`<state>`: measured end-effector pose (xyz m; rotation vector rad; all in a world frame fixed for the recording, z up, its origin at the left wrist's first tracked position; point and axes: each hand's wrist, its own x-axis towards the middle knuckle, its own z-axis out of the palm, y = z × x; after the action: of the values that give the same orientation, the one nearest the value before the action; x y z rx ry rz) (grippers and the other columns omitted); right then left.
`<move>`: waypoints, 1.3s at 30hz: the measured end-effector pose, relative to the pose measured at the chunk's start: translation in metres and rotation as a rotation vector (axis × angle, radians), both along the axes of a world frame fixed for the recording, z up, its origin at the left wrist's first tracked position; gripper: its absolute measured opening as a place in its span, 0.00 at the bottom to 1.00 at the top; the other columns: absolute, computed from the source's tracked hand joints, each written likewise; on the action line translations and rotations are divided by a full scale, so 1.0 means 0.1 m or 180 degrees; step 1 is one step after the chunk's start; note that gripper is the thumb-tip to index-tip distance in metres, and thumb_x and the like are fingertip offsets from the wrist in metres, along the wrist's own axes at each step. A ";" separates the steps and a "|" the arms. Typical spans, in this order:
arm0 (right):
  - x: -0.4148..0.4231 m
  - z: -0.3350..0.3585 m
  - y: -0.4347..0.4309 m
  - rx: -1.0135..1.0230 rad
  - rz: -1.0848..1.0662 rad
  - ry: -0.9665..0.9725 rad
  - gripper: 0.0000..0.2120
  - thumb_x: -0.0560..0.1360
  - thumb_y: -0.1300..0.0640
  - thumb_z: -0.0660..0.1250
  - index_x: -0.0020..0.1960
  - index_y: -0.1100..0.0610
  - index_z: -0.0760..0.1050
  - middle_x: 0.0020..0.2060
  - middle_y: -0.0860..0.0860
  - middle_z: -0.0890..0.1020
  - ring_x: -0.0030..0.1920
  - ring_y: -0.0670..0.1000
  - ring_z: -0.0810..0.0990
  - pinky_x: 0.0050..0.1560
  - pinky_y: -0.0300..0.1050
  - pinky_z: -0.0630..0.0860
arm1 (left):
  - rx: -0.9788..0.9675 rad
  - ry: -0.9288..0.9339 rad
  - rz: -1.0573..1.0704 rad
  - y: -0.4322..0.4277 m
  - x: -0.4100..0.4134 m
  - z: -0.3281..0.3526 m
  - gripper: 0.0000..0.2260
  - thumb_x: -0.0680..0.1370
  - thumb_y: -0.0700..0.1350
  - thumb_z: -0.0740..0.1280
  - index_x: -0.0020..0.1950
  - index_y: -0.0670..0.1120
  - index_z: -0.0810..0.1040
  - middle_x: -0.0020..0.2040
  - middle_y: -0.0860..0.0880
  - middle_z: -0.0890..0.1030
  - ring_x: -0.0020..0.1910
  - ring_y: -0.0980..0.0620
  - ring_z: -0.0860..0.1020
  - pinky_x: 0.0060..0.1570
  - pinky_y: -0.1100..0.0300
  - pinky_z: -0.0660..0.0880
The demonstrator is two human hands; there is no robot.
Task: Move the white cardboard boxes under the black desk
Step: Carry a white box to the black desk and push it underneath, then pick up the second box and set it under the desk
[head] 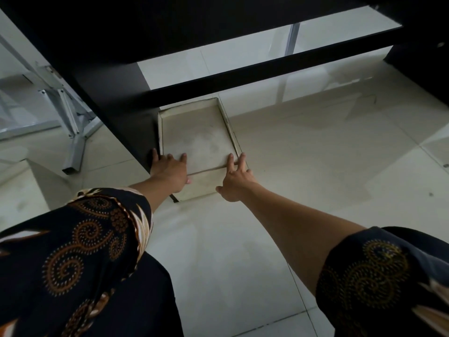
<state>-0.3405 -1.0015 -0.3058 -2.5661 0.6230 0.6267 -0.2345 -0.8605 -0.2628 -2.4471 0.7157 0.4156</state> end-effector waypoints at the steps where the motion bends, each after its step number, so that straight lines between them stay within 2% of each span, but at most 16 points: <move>1: 0.04 -0.02 -0.02 -0.0020 0.0041 0.0066 0.45 0.81 0.41 0.60 0.81 0.57 0.34 0.78 0.60 0.29 0.77 0.70 0.55 0.72 0.60 0.65 | -0.0006 -0.0004 0.0001 0.00 0.01 -0.01 0.36 0.80 0.64 0.58 0.81 0.50 0.49 0.74 0.38 0.67 0.73 0.38 0.66 0.75 0.38 0.45; 4: 0.14 -0.08 -0.10 -0.0120 0.0209 0.0225 0.46 0.80 0.39 0.60 0.81 0.57 0.35 0.78 0.59 0.29 0.77 0.71 0.54 0.72 0.63 0.66 | -0.0025 -0.0003 -0.0031 0.00 0.04 -0.02 0.36 0.80 0.64 0.57 0.81 0.48 0.48 0.73 0.37 0.68 0.72 0.38 0.67 0.75 0.38 0.46; 7: 0.18 -0.16 -0.12 -0.0228 0.0386 0.0334 0.47 0.78 0.36 0.61 0.81 0.59 0.40 0.79 0.58 0.30 0.77 0.72 0.53 0.72 0.64 0.66 | 0.0012 -0.0010 -0.0058 0.01 0.03 -0.03 0.36 0.80 0.64 0.57 0.81 0.48 0.48 0.74 0.36 0.67 0.72 0.38 0.67 0.75 0.38 0.46; 13: 0.18 -0.09 -0.13 -0.0181 0.0303 0.0352 0.54 0.76 0.35 0.64 0.79 0.56 0.29 0.77 0.61 0.27 0.76 0.71 0.60 0.70 0.62 0.69 | -0.0028 -0.0021 0.0027 0.01 0.00 -0.05 0.35 0.81 0.62 0.57 0.81 0.49 0.48 0.75 0.37 0.65 0.72 0.38 0.68 0.75 0.40 0.45; 15: 0.20 -0.09 -0.13 -0.0119 0.0296 0.0370 0.55 0.75 0.34 0.64 0.79 0.58 0.29 0.77 0.61 0.27 0.77 0.70 0.59 0.70 0.62 0.70 | -0.0029 -0.0068 0.0053 0.01 -0.04 -0.04 0.33 0.82 0.60 0.56 0.81 0.48 0.48 0.74 0.37 0.66 0.72 0.39 0.68 0.76 0.41 0.47; 17: 0.21 -0.10 -0.13 -0.0116 0.0356 0.0397 0.56 0.74 0.33 0.64 0.80 0.59 0.32 0.77 0.59 0.27 0.79 0.68 0.54 0.71 0.63 0.69 | 0.0002 -0.0144 0.0055 0.01 -0.08 -0.05 0.30 0.83 0.56 0.55 0.81 0.47 0.49 0.72 0.38 0.69 0.71 0.39 0.69 0.76 0.41 0.49; 21: 0.13 0.04 -0.17 -0.0124 0.0444 0.0388 0.54 0.75 0.35 0.65 0.80 0.59 0.33 0.77 0.60 0.28 0.79 0.67 0.54 0.74 0.60 0.65 | 0.0034 -0.0257 0.0043 0.01 -0.20 -0.01 0.28 0.82 0.44 0.54 0.81 0.45 0.50 0.69 0.40 0.73 0.68 0.41 0.71 0.75 0.43 0.54; 25: -0.01 0.23 -0.22 -0.0134 0.0527 0.0181 0.51 0.77 0.37 0.65 0.82 0.59 0.37 0.80 0.60 0.34 0.79 0.66 0.55 0.74 0.56 0.62 | -0.0003 -0.0080 -0.0047 0.07 -0.26 0.07 0.26 0.77 0.39 0.61 0.75 0.44 0.63 0.60 0.43 0.79 0.60 0.44 0.77 0.66 0.48 0.65; 27: -0.11 0.29 -0.21 -0.0174 0.0596 0.0142 0.49 0.77 0.37 0.66 0.82 0.58 0.41 0.81 0.56 0.36 0.80 0.66 0.50 0.75 0.59 0.60 | -0.0147 0.0065 -0.0031 0.12 -0.30 0.15 0.27 0.76 0.41 0.64 0.75 0.45 0.63 0.61 0.44 0.78 0.59 0.44 0.77 0.61 0.50 0.67; 29: -0.21 0.43 -0.18 -0.0139 0.0438 0.0033 0.51 0.76 0.37 0.67 0.82 0.51 0.37 0.81 0.54 0.38 0.80 0.66 0.51 0.74 0.63 0.62 | -0.0343 0.0077 -0.0066 0.16 -0.36 0.28 0.31 0.77 0.44 0.64 0.79 0.47 0.56 0.64 0.43 0.76 0.62 0.43 0.76 0.60 0.50 0.68; 33: -0.49 0.99 -0.12 -0.0245 0.0337 -0.0031 0.50 0.76 0.36 0.65 0.81 0.49 0.34 0.82 0.54 0.38 0.81 0.63 0.47 0.74 0.64 0.61 | -0.0517 0.0105 0.0067 0.24 -0.68 0.78 0.33 0.80 0.51 0.60 0.81 0.50 0.48 0.74 0.41 0.67 0.71 0.40 0.68 0.68 0.46 0.64; 36: -0.74 1.56 -0.13 -0.0202 0.0301 -0.0012 0.49 0.77 0.36 0.64 0.82 0.49 0.35 0.82 0.55 0.38 0.81 0.62 0.45 0.75 0.64 0.59 | -0.0597 0.0315 0.0319 0.30 -1.02 1.32 0.32 0.82 0.57 0.57 0.82 0.51 0.47 0.80 0.41 0.58 0.77 0.38 0.58 0.72 0.44 0.57; 39: -1.06 2.21 -0.05 -0.0064 0.0278 0.0048 0.48 0.77 0.36 0.64 0.82 0.49 0.36 0.81 0.55 0.38 0.81 0.60 0.44 0.75 0.64 0.57 | -0.0732 0.0376 0.0466 0.40 -1.38 1.89 0.32 0.81 0.59 0.56 0.81 0.52 0.47 0.81 0.41 0.55 0.78 0.38 0.56 0.74 0.43 0.55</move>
<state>-0.4469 -1.0061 -0.0850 -2.6211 0.5272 0.6725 -0.3721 -0.8209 -0.0734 -2.7210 0.6666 0.5662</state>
